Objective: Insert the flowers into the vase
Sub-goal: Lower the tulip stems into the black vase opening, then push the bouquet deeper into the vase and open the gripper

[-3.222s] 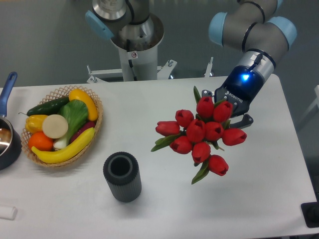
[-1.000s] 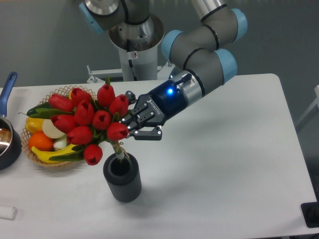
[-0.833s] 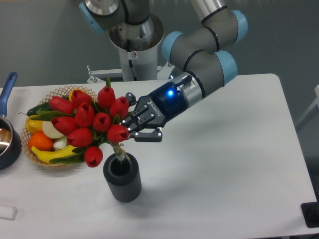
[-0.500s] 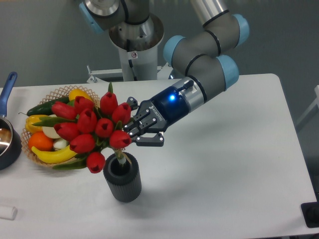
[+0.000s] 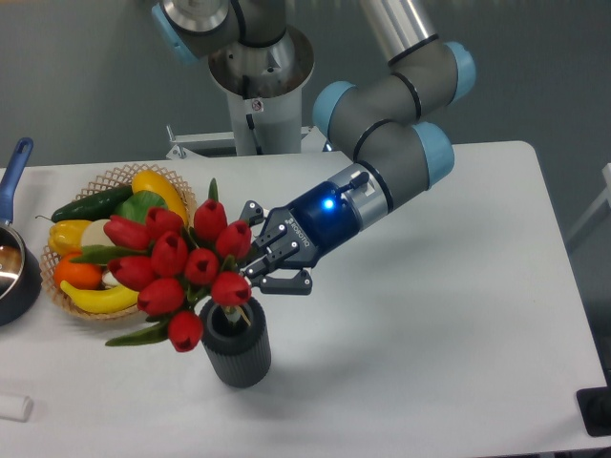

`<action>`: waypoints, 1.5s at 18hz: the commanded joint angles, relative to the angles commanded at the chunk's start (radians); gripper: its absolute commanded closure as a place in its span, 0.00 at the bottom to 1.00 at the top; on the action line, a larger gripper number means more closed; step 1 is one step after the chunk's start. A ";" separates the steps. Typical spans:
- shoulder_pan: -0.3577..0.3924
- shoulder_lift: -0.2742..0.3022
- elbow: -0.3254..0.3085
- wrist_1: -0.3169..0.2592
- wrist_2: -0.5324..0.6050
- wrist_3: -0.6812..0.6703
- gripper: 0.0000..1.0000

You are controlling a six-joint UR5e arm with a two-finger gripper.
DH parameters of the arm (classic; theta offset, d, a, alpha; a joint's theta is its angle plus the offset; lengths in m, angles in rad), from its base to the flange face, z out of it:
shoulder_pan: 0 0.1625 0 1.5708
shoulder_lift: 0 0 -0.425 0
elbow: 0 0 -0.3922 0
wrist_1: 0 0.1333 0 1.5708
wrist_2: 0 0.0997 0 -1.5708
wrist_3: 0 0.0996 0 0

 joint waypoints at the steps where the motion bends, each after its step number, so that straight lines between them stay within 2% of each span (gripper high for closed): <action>1: -0.002 -0.002 -0.002 0.002 0.005 0.000 0.85; 6: -0.002 -0.017 -0.028 0.023 0.023 0.009 0.84; 14: -0.003 -0.037 -0.101 0.026 0.028 0.132 0.81; 27: -0.003 -0.078 -0.109 0.031 0.028 0.167 0.81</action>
